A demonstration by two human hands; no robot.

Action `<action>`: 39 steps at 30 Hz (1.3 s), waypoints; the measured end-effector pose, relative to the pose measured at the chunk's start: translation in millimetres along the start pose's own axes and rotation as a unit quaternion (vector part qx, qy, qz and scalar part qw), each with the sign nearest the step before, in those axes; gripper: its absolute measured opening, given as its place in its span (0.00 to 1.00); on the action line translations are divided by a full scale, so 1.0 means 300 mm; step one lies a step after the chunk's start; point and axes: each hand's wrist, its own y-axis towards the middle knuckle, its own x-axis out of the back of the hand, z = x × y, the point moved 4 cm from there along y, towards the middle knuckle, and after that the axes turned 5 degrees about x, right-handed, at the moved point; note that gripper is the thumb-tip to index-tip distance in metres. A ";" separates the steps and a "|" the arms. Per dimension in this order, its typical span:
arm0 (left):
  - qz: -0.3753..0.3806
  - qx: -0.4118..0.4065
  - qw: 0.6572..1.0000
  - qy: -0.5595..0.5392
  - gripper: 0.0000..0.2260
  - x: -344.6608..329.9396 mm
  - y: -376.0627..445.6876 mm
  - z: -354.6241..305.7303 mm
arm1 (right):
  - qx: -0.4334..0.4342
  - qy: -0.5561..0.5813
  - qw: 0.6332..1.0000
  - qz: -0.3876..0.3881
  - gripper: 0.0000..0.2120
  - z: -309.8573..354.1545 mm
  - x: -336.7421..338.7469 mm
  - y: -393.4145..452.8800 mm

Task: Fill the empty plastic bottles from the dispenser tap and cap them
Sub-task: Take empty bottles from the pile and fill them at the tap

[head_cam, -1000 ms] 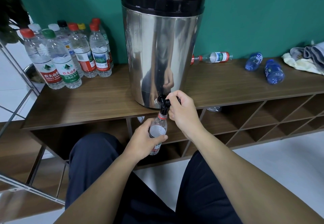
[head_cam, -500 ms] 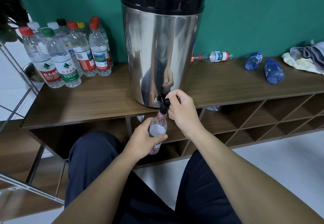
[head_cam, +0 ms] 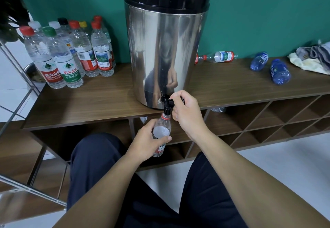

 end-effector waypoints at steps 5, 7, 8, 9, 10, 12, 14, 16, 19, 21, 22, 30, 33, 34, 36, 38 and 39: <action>0.000 0.006 1.000 0.005 0.25 -0.001 0.001 0.001 | 0.000 -0.003 1.000 -0.001 0.10 0.000 0.001 0.000; -0.001 0.005 1.000 0.003 0.26 0.000 0.001 0.002 | 0.001 -0.001 1.000 0.000 0.10 0.000 0.001 -0.002; -0.002 0.004 1.000 0.002 0.25 -0.001 0.001 0.003 | 0.000 -0.001 1.000 0.001 0.10 0.000 0.001 -0.002; -0.002 0.005 1.000 0.002 0.25 0.000 0.001 0.003 | 0.000 -0.001 1.000 0.001 0.10 -0.001 0.001 -0.002; -0.001 0.005 1.000 0.001 0.25 0.000 0.000 0.003 | 0.001 0.001 1.000 0.002 0.10 -0.002 0.000 -0.002; 0.001 0.005 1.000 -0.002 0.25 0.000 0.002 0.006 | 0.004 0.004 1.000 0.002 0.10 -0.001 -0.001 -0.002; 0.001 0.006 1.000 0.000 0.25 -0.001 0.004 0.009 | 0.005 -0.001 1.000 0.004 0.11 0.000 -0.001 -0.002; 0.002 0.011 1.000 0.006 0.26 -0.001 0.005 0.009 | 0.004 -0.004 1.000 0.007 0.11 0.000 0.000 -0.002; 0.003 0.014 1.000 0.008 0.26 -0.002 0.004 0.007 | 0.006 -0.001 1.000 0.007 0.11 0.000 0.001 -0.001; 0.000 0.012 1.000 0.007 0.25 -0.001 0.003 0.006 | 0.004 -0.002 1.000 0.006 0.11 0.002 0.000 -0.001; -0.001 0.012 1.000 0.007 0.25 -0.001 0.002 0.005 | 0.003 -0.002 1.000 0.006 0.11 0.003 0.000 -0.002; 0.003 0.014 1.000 0.007 0.25 -0.002 -0.003 -0.004 | 0.005 -0.008 1.000 0.006 0.11 0.003 0.002 0.000; 0.004 0.012 1.000 0.002 0.25 -0.002 -0.003 -0.001 | 0.006 -0.013 1.000 0.004 0.11 0.002 0.002 0.000; 0.004 0.011 1.000 0.000 0.25 -0.002 -0.003 0.000 | 0.006 -0.013 1.000 0.004 0.11 0.001 0.001 -0.001; 0.005 0.009 1.000 -0.006 0.25 -0.001 -0.002 0.000 | 0.005 -0.010 1.000 0.003 0.11 -0.002 0.000 0.000; 0.007 0.008 1.000 -0.011 0.25 -0.002 0.000 0.001 | 0.005 -0.005 1.000 0.004 0.11 -0.004 0.000 0.001; 0.007 0.007 1.000 -0.012 0.25 -0.001 0.002 0.003 | 0.005 -0.004 1.000 0.005 0.11 -0.005 -0.001 0.002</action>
